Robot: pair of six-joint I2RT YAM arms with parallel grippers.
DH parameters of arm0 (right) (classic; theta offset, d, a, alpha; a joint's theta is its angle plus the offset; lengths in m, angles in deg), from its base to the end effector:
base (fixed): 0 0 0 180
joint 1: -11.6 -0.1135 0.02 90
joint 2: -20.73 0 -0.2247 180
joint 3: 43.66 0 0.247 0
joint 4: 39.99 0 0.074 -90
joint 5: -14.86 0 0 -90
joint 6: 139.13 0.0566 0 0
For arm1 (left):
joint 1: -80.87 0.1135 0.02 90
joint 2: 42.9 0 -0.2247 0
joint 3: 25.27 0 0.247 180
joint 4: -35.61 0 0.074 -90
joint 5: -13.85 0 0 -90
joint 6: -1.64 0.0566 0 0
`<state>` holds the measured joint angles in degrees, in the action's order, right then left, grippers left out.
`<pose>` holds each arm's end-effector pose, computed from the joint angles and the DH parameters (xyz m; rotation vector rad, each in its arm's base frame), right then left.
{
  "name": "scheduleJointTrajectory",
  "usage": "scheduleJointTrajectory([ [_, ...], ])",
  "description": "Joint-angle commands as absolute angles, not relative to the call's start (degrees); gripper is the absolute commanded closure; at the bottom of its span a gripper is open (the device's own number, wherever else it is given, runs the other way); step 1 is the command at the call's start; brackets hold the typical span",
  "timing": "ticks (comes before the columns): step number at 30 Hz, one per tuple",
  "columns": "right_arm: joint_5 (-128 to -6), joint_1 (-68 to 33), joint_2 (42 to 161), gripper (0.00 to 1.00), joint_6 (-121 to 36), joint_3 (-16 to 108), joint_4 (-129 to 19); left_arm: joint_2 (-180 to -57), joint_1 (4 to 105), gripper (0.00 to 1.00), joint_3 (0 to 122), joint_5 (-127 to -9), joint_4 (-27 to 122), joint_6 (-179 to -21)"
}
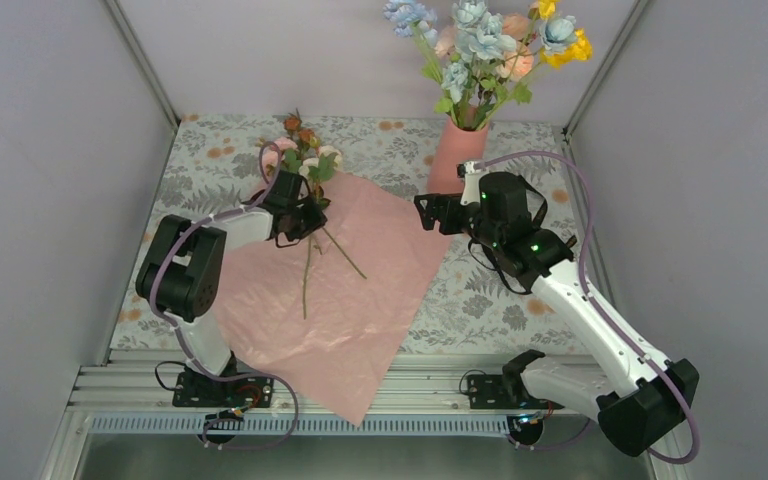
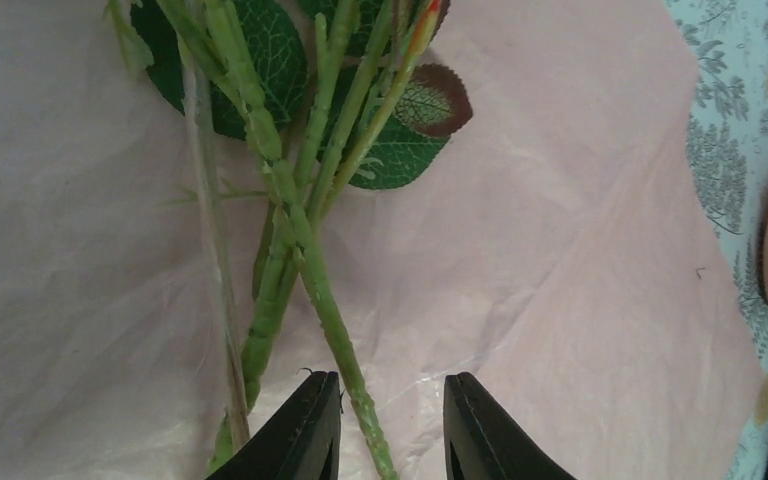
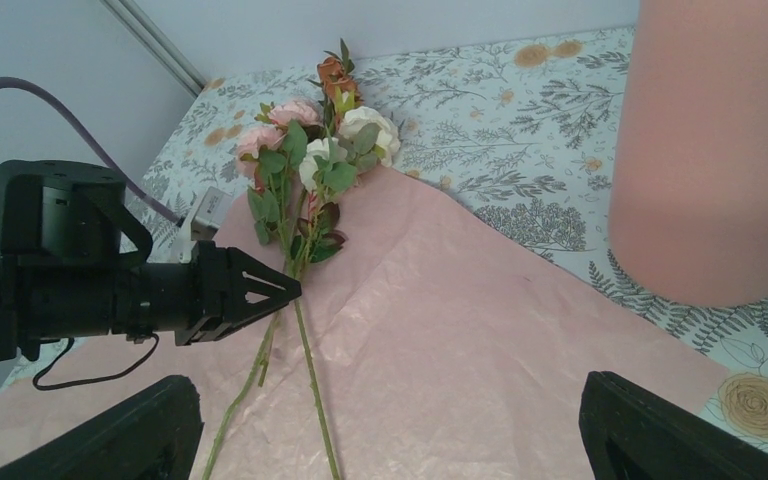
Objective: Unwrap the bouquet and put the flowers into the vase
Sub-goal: Pick up the fake flower from the wrapping paper.
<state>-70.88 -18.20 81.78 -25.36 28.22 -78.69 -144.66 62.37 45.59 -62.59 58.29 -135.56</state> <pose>0.2315 0.1374 0.2956 -0.1590 2.1149 0.6460 0.3318 -0.1250 0.1028 -0.5536 2.5803 -0.7339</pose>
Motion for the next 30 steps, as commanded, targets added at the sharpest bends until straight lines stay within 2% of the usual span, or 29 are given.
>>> scheduleJointTrajectory([
  [1, -71.63, -19.02, 80.93, 0.05, -25.8, 28.23, -77.12, -147.44, 62.13, 0.73, 47.87, -64.4, 58.0, -136.27],
  [12, -72.36, -19.1, 81.02, 0.05, -26.19, 28.23, -77.36, -151.95, 61.82, 0.76, 49.62, -65.44, 58.23, -136.7],
  [24, -72.76, -19.25, 82.04, 0.05, -26.54, 28.95, -77.34, -147.5, 61.39, 0.96, 48.82, -66.73, 59.35, -137.51],
  [30, -72.72, -19.32, 82.07, 0.05, -26.54, 29.41, -77.59, -142.62, 61.25, 0.98, 46.97, -68.31, 59.31, -139.03],
])
